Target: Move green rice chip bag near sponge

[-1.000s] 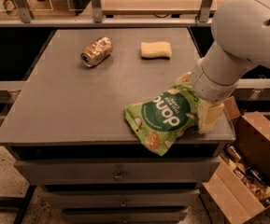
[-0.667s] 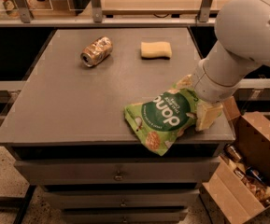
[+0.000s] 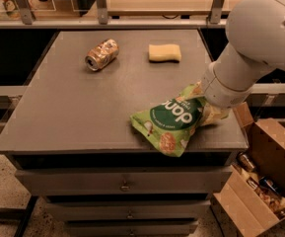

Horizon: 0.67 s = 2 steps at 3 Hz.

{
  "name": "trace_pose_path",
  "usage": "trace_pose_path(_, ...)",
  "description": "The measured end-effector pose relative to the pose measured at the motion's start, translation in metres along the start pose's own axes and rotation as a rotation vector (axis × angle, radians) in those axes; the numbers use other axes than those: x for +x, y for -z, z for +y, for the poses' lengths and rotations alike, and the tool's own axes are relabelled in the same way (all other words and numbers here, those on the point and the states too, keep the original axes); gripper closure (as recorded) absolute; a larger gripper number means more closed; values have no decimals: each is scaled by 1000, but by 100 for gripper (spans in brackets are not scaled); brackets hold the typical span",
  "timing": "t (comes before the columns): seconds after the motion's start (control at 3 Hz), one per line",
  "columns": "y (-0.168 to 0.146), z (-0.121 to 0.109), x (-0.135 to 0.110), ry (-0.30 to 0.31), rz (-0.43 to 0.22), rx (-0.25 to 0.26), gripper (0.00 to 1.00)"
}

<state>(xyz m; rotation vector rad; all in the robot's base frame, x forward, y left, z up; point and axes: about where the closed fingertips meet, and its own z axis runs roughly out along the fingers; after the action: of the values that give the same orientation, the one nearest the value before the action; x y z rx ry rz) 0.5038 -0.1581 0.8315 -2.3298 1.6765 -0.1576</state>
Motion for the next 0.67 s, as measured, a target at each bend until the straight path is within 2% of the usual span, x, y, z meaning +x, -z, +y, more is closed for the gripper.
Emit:
trace_pose_path(0.33,1,-1,-2,-10,15,-1,100)
trace_pose_path(0.67,-2,-22,10,-63,58,6,100)
